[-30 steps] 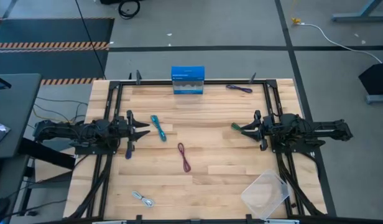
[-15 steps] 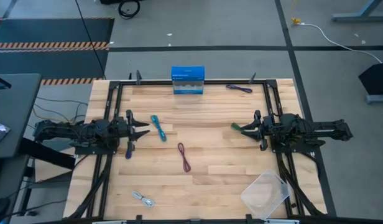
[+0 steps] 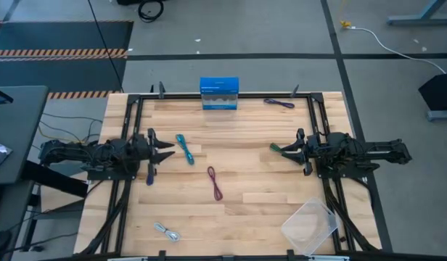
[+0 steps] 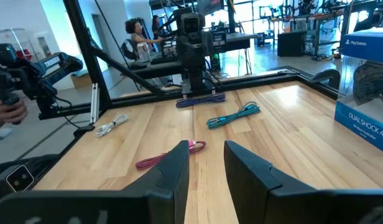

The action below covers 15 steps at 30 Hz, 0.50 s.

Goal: Pick and place USB-C Cables
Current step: Put the green charger cable into the transparent bin

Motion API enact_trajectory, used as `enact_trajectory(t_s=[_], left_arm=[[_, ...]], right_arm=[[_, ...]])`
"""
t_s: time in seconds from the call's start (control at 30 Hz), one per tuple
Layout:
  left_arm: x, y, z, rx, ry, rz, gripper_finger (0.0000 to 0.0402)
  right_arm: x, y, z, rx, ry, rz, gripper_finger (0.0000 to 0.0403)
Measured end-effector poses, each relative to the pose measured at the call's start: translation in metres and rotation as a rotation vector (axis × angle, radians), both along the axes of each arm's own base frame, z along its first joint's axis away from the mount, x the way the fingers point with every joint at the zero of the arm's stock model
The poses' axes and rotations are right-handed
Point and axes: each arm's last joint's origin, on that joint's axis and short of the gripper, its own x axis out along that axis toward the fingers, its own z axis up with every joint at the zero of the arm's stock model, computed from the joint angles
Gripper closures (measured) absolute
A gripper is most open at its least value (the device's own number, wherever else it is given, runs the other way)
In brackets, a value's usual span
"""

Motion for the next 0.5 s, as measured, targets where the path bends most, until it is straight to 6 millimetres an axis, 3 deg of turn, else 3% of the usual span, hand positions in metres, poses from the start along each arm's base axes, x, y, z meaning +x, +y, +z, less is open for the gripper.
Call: enact_trajectory(t_s=[0.2,0.5], left_arm=[[0.000,0.000,0.004,-0.164,-0.074,-0.011,0.0260],[-0.004,0.001,0.022,-0.136,-0.254,0.004,0.0260]], right_arm=[[0.000,0.000,0.005,0.023,-0.048,-0.009,0.0295],[-0.002,-0.001,0.024,0.051,-0.248,-0.026,0.0295]])
